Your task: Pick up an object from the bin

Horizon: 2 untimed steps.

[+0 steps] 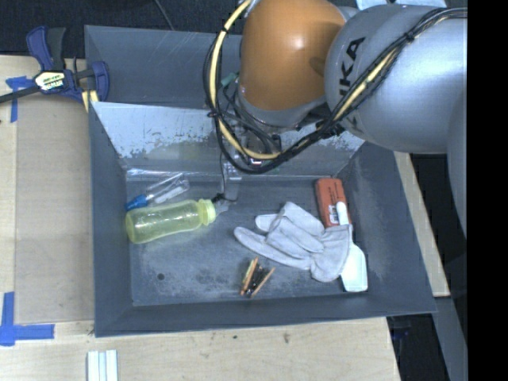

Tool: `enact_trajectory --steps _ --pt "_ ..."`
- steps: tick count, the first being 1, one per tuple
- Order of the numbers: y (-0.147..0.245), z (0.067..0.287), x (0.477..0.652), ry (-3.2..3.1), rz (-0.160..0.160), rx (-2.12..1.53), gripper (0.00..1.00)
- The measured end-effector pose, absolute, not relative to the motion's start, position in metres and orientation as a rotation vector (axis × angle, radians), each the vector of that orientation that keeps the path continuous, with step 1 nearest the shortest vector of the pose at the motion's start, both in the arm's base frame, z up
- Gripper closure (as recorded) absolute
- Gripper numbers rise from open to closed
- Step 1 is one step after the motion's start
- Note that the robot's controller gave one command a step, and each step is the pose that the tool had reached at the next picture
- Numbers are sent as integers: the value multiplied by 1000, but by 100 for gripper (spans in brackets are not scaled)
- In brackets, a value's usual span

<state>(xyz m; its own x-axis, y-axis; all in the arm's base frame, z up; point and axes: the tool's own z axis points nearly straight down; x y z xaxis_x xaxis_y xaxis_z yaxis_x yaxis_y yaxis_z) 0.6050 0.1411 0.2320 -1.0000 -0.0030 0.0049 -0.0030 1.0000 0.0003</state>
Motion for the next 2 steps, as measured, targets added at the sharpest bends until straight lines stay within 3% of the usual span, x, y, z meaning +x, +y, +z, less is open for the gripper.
enact_trajectory --steps 1,2 --pt "140 237 606 -3145 -2 1 0" --pt "150 191 598 -3149 -2 103 0"
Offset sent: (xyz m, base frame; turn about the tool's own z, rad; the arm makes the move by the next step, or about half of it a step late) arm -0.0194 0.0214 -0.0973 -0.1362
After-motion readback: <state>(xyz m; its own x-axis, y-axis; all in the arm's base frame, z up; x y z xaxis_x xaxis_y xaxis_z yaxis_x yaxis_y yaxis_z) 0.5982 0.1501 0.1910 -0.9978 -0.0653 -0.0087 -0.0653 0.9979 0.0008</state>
